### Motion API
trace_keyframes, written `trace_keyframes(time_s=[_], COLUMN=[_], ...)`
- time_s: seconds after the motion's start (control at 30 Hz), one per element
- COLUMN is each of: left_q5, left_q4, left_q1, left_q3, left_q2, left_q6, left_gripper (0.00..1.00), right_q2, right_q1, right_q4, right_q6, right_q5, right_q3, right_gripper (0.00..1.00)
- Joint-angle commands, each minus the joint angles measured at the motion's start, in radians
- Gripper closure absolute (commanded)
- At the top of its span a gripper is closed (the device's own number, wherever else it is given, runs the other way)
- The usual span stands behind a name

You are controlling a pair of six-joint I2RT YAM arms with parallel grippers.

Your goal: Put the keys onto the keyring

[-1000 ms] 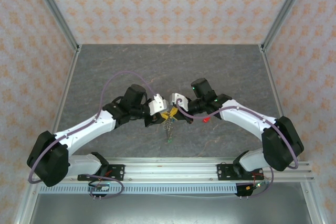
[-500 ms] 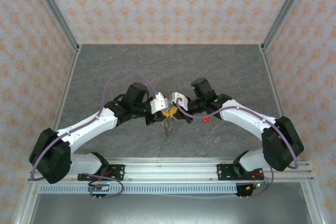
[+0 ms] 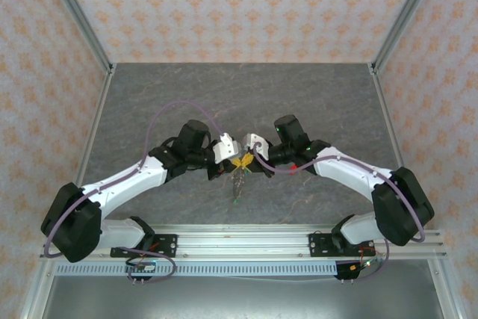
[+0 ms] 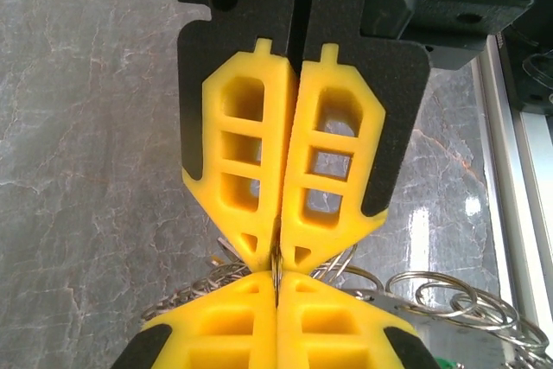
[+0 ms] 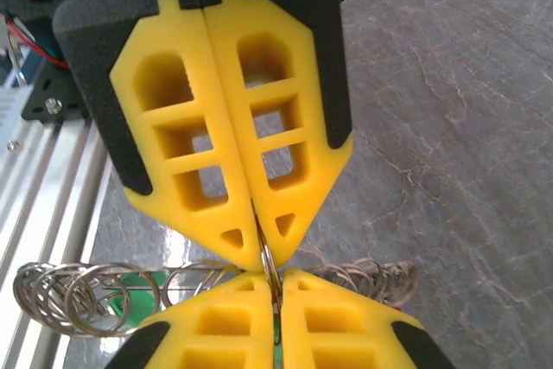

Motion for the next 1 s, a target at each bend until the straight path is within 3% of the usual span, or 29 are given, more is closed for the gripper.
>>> trace_keyframes(time_s=[0.0,0.57,0.67,0.7,0.83,0.97], left_q5=[0.064,0.083,0.075,0.064,0.017,-0.011], left_q4=[0.19,0.416,0.425,0.42,0.275,0.113], left_q1=[-0.005,0.005,0.01,0.011,0.012,0.012], left_q3=[-0.026,-0.119,-0.129,-0.133,-0.115,-0.077], left_q2=[-0.036,-0.069,-0.08,-0.086,-0.1,-0.095], left_q6=[-0.086,-0.224,-0.231,-0.229,-0.154,-0.058], left_gripper=[1.0,1.0,1.0,1.0,0.99,0.85], right_q2=[0.004,0.077,0.072,0.066,0.026,-0.006], right_q1=[-0.011,-0.048,-0.049,-0.049,-0.049,-0.048], right_q4=[0.154,0.327,0.333,0.328,0.203,0.028], right_q6=[0.075,0.157,0.165,0.161,0.105,0.014], right_q5=[-0.064,-0.093,-0.073,-0.064,-0.049,-0.063], right_q3=[-0.045,-0.116,-0.115,-0.113,-0.067,0.007], right_gripper=[0.89,0.87,0.96,1.0,1.0,1.0])
